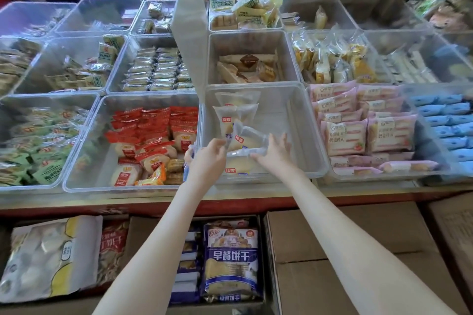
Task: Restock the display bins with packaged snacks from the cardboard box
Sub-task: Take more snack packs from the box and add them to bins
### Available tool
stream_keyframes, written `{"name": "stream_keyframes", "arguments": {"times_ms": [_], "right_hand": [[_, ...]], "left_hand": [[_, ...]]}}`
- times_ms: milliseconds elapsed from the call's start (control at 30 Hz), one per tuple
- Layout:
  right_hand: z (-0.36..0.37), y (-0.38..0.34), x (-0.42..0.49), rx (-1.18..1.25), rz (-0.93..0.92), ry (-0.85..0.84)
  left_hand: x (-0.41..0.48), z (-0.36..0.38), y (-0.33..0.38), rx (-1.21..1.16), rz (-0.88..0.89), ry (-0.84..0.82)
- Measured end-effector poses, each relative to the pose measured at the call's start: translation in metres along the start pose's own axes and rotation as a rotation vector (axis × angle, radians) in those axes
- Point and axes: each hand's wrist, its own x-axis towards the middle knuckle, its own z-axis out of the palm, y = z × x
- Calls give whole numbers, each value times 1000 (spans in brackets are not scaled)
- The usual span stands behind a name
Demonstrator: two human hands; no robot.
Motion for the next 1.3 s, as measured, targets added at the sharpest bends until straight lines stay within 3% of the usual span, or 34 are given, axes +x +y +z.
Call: {"name": "stream_keyframes", "arguments": {"times_ms": [67, 200, 333, 500, 733, 1000, 1133, 1300], "right_hand": [[-3, 0, -5, 27, 16, -8], [-26, 9, -31, 89, -225, -120], [-83, 41, -72, 60, -347, -1], [-189, 153, -153, 71, -439, 274], [-336, 352, -272, 152, -304, 605], [-429, 513, -321, 99, -116, 728], [-455, 590, -297, 52, 38, 700], [-468, 661, -242, -79, 143, 532]], "left_hand": [[-10, 4, 5, 67, -12, -31], [-31, 14, 29, 203, 70, 90], [-64, 39, 98, 247, 268, 180], [-145, 109, 243, 157, 500, 119], [-278, 227, 452, 13, 743, -69], [-371, 360, 623, 2, 865, -125], [-358, 442, 650, 33, 796, -224], [-330, 533, 669, -9, 621, -395]]}}
